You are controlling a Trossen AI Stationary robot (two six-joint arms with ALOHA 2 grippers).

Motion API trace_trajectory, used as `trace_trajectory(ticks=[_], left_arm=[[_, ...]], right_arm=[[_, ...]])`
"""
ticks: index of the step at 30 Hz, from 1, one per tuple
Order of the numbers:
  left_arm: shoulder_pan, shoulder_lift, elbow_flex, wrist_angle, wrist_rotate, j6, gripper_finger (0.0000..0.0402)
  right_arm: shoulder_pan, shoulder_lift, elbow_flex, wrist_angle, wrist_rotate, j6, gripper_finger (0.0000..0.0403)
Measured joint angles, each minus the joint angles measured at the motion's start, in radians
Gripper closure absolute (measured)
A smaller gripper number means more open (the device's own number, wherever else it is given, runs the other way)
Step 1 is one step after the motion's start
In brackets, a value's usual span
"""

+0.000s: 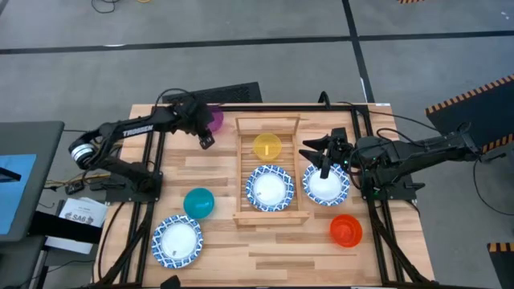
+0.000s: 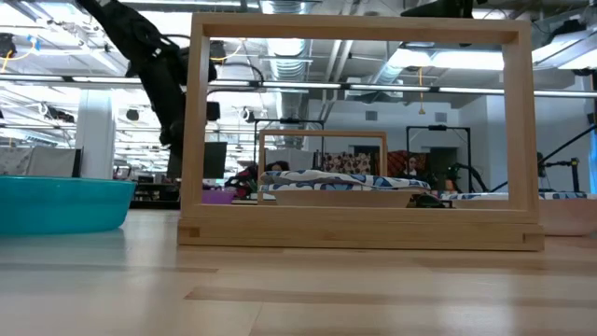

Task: Place and stack bowls onto a shelf
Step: Stack the violet bowl on top of the yellow bowl on the shelf

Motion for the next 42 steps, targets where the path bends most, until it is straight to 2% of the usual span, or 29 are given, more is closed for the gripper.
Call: trace_trajectory(ticks=[3,9,17,24,29,33,38,42], left_arm=[[0.023,0.012,0.025,-0.010,-0.038,0.005,0.0239],[0.072,0.170,0.159,-0.092,-0.017,0.004,0.0239],[0.057,0.348,0.326,-0.280,0.002,0.076,0.0239],[0.052,0.392,0.340,-0.279,-0.091,0.088,0.0239],[0.050,0.393,0.340,-0.286,-0.096,0.093,0.0243],[0.042,0.393,0.340,-0.309,-0.083,0.092,0.0288],[0.031,0.392,0.340,-0.365,-0.082,0.082,0.0387],[0.021,0.360,0.339,-0.448,-0.074,0.077,0.0399]], right_arm=[[0.000,0.000,0.000,0.000,0.000,0.000,0.0155],[0.000,0.000,0.000,0.000,0.000,0.000,0.0155],[0.000,0.000,0.000,0.000,0.000,0.001,0.0155],[0.002,0.000,0.000,0.000,0.000,0.001,0.0155],[0.002,0.000,0.000,0.000,0.000,0.002,0.0155],[0.002,0.000,0.000,0.000,0.000,0.002,0.0155],[0.002,0.000,0.000,0.000,0.000,0.002,0.0155],[0.002,0.000,0.000,0.000,0.000,0.002,0.0155]])
